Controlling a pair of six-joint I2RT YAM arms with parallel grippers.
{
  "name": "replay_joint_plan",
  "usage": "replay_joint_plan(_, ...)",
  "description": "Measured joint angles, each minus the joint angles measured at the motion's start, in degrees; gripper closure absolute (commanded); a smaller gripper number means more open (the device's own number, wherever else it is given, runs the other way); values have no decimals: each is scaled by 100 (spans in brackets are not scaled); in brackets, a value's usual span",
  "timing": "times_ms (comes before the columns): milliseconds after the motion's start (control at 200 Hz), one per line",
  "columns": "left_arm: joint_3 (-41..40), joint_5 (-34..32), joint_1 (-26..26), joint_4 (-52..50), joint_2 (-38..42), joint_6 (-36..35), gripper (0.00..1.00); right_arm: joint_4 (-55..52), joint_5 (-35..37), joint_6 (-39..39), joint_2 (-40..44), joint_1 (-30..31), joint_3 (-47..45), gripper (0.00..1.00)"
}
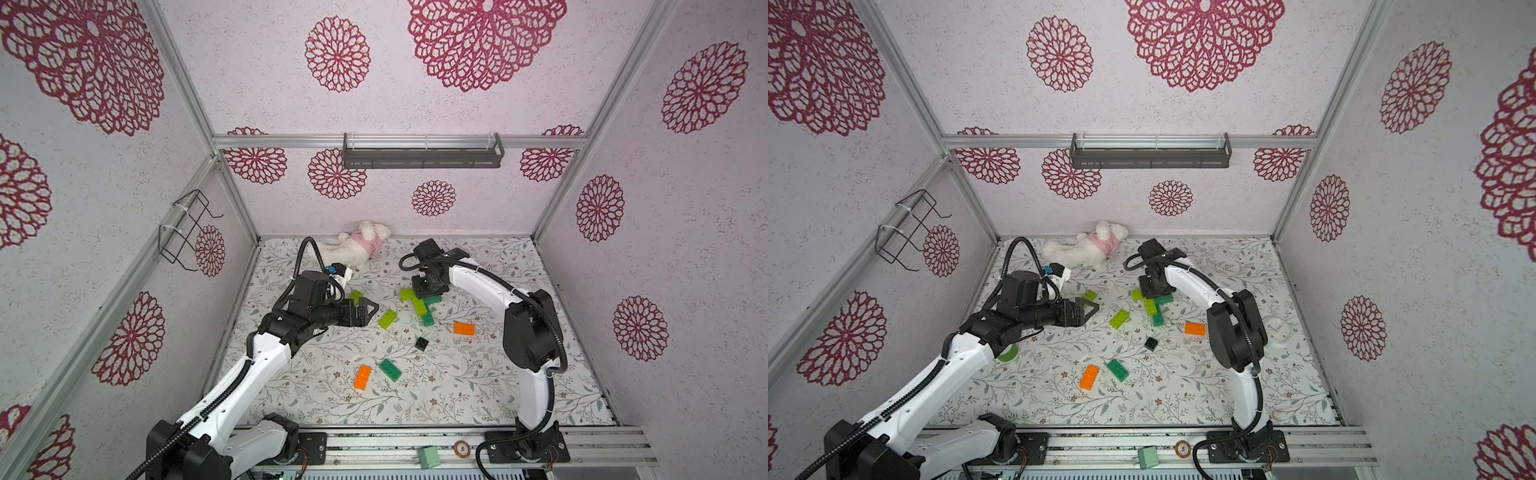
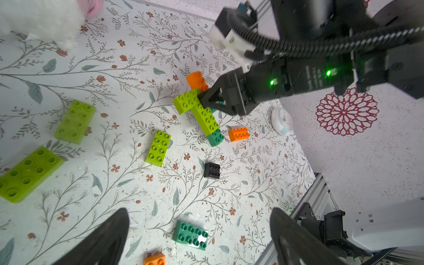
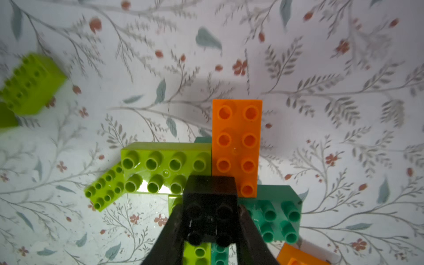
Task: Assemble a small pinwheel with lego
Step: Pick up the lego brick from the center of the board, then place the lego brick at the center of the board.
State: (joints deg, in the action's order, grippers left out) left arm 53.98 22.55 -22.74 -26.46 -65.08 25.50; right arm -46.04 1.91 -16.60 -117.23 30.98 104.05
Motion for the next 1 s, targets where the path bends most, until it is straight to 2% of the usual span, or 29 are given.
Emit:
replay_joint_plan(240,0,-44,-59,-4,70,-17,3,-557,94,70,-1025,-662,1910,96)
replay_joint_plan(435,0,-79,-133,-7,90,-44,3,-1176,120,122,-2028,-1040,2900,96)
replay_joint_plan(781,9,-131,-177,-44,101,-61,3,-1561,151,155,-2347,-1292,3152,93)
replay_joint_plan(1001,9,-155,-179,-48,109,-66,3,-1585,146,157,-2444,-1300,3318,75)
